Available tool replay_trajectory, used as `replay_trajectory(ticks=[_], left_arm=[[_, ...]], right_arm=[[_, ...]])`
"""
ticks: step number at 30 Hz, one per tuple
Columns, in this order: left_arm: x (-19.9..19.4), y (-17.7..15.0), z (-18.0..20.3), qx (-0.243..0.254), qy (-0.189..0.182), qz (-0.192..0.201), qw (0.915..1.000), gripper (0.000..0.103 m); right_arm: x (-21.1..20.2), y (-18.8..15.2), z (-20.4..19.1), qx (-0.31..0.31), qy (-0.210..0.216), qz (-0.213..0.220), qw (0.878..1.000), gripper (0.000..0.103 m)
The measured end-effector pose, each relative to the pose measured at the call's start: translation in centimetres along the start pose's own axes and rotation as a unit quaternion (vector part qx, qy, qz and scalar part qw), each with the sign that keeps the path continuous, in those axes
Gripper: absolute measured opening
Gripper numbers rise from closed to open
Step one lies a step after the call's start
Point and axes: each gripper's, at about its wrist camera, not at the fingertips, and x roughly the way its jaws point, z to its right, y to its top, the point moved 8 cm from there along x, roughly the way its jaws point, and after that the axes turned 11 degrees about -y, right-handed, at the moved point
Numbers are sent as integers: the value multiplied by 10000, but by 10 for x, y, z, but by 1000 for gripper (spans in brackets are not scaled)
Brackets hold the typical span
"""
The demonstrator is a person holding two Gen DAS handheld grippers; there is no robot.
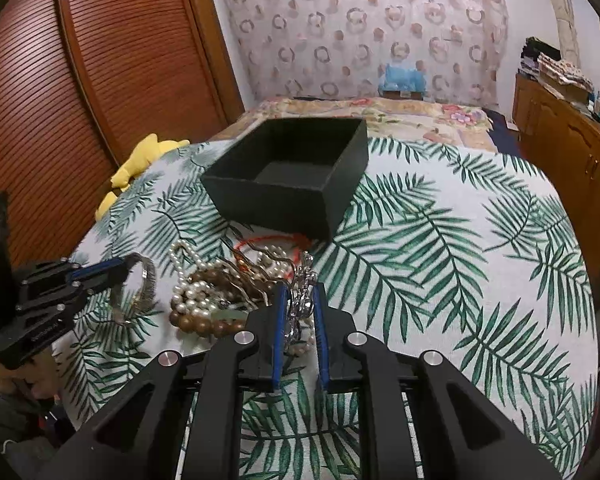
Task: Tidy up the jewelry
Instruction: 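Grasp the silver hair comb with the right tool while the left tool holds the bangle, then carry the bangle and comb into the black box and open both tools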
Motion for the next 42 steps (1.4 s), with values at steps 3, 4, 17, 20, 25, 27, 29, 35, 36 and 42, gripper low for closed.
replay_trajectory(ticks=[3, 4, 17, 20, 25, 27, 29, 35, 36, 42], left_arm=[[0, 0, -1, 13, 13, -18, 10000, 4], [0, 0, -1, 17, 17, -20, 10000, 4], [0, 0, -2, 8, 11, -10, 10000, 4], [0, 0, -1, 15, 15, -22, 10000, 4], [-2, -2, -1, 18, 17, -27, 10000, 4], [-2, -2, -1, 17, 16, -19, 10000, 4], [-2, -2, -1, 10, 12, -18, 10000, 4], [-2, -2, -1, 18, 17, -23, 10000, 4], [-2, -2, -1, 18, 21, -17, 10000, 4], [-4, 0, -3, -3, 50, 22, 10000, 4]], right_arm=[[-1, 1, 7, 208, 27, 36, 9998, 22], [-2, 1, 8, 234, 56, 45, 9997, 22], [10, -11, 13, 230, -109, -119, 9996, 49], [22, -15, 11, 198, -131, -307, 9992, 49], [27, -13, 3, 177, -83, -388, 9991, 49], [29, -13, 1, 253, 72, -445, 9987, 50], [30, -12, 2, 313, 100, -449, 9984, 50], [31, -11, 1, 428, 172, -433, 9980, 17], [31, -11, 2, 471, 219, -438, 9977, 17], [11, -4, -3, 328, 171, -99, 9993, 13]])
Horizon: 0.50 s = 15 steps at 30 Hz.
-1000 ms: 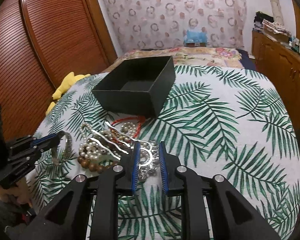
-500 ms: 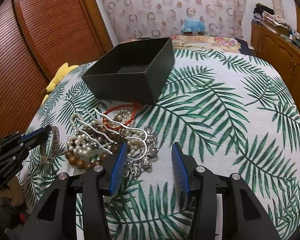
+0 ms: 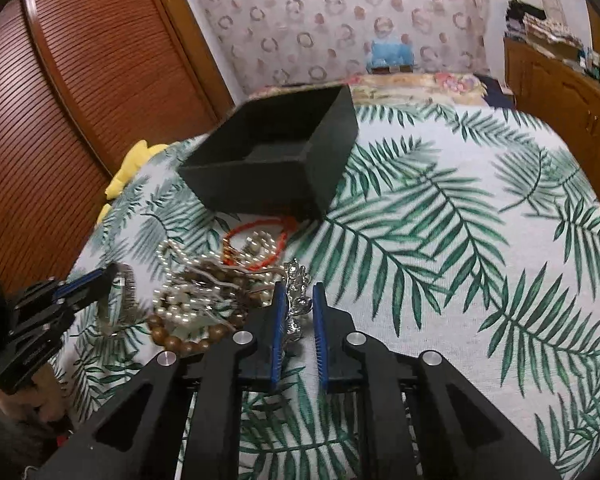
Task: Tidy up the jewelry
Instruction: 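Carry the bangle and comb into the black box and open both tools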
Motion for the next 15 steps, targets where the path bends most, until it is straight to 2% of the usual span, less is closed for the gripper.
replay_trajectory(ticks=[2, 15], left_arm=[[-1, 1, 0, 2, 8, 14, 10000, 4], [-4, 20, -2, 40, 29, 159, 9999, 4]], right_arm=[[-10, 6, -1, -89, -25, 130, 9999, 9], [-50, 41, 5, -618, -459, 692, 9946, 8]])
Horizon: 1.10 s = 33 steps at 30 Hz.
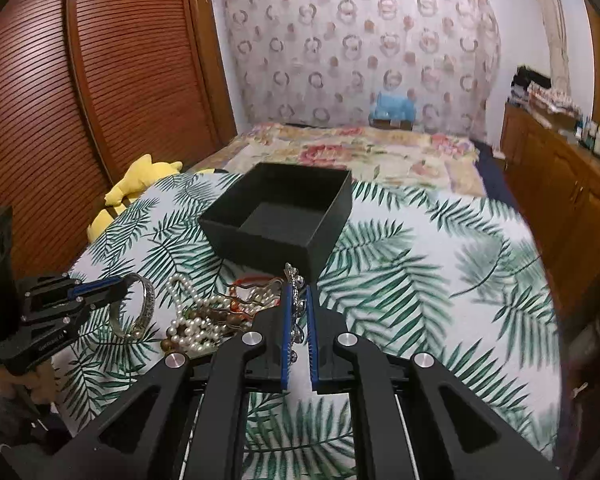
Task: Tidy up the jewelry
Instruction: 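Carry the bangle and comb into the black box and open both tools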
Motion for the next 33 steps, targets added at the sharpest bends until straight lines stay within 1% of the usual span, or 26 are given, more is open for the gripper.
replay_trajectory(ticks=[4, 10, 15, 18, 22, 26, 30, 33], left_arm=[[1, 18, 1, 77, -6, 98, 9999, 4], [17, 48, -1, 196, 21, 162, 9997, 4], [42, 79, -3, 340, 81, 171, 9992, 4], [60, 92, -6, 362, 132, 112, 9992, 4], [81, 104, -9, 365, 146, 32, 9992, 4], [98, 113, -10, 312, 69, -9, 9995, 7], [91, 116, -12, 276, 67, 99, 9995, 8], [80, 111, -18, 208, 90, 135, 9997, 13]], right_arm=[[-4, 15, 6, -61, -69, 124, 9999, 8], [-1, 42, 16, -170, -280, 311, 9990, 8], [8, 61, 27, -176, -456, 405, 9980, 8], [13, 73, 33, -120, -512, 459, 9976, 8], [16, 84, 37, -83, -555, 531, 9970, 8], [22, 91, 37, -37, -501, 562, 9972, 9], [30, 95, 29, -75, -409, 554, 9976, 9], [42, 95, 18, -131, -303, 486, 9983, 9]])
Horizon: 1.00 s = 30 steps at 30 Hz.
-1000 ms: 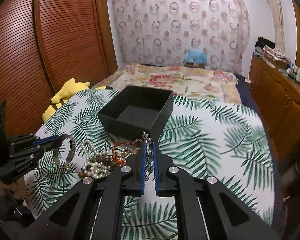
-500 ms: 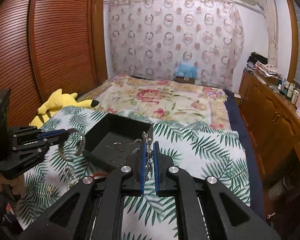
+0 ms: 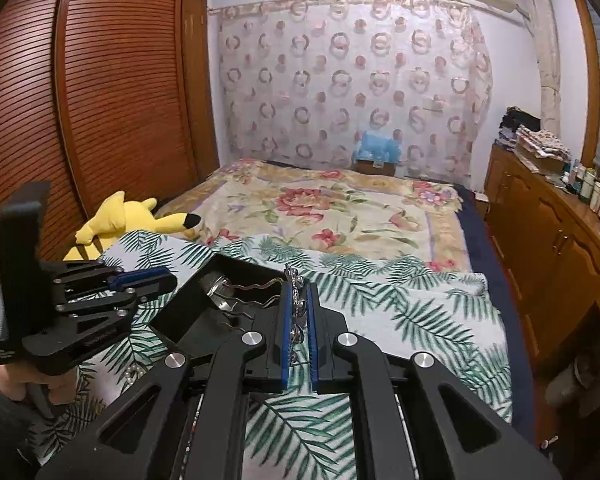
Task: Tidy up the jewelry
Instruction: 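Carry the bangle and comb into the black box and open both tools, then grasp the pearl necklace with the left tool while the right grasps the brown bead bracelet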
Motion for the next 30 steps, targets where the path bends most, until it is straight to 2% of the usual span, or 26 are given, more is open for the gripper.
replay_trajectory(ticks=[8, 15, 17, 18, 20, 23, 25, 30], left_arm=[[-29, -28, -18, -98, 92, -50, 9999, 17], [-40, -53, -15, -101, 31, -148, 9998, 18], [-42, -59, -13, -94, 19, -172, 9998, 25], [-43, -62, -12, -105, 1, -177, 9998, 26], [-47, -68, -9, -143, -57, -185, 9997, 26], [-51, -76, -5, -149, -96, -214, 9996, 32], [-54, -82, 0, -138, -127, -237, 9995, 36], [-61, -101, 7, -185, -201, -342, 9990, 36]], right_arm=[[35, -17, -31, 23, 279, -382, 9989, 9], [60, -30, -47, -13, 366, -702, 9969, 9], [64, -34, -48, -20, 312, -760, 9966, 12], [65, -34, -48, -8, 317, -761, 9966, 12], [63, -35, -47, 15, 375, -735, 9966, 14], [51, -35, -42, 11, 366, -596, 9976, 30], [36, -37, -39, 10, 394, -486, 9980, 31], [0, -61, -38, -121, 530, -392, 9978, 31]])
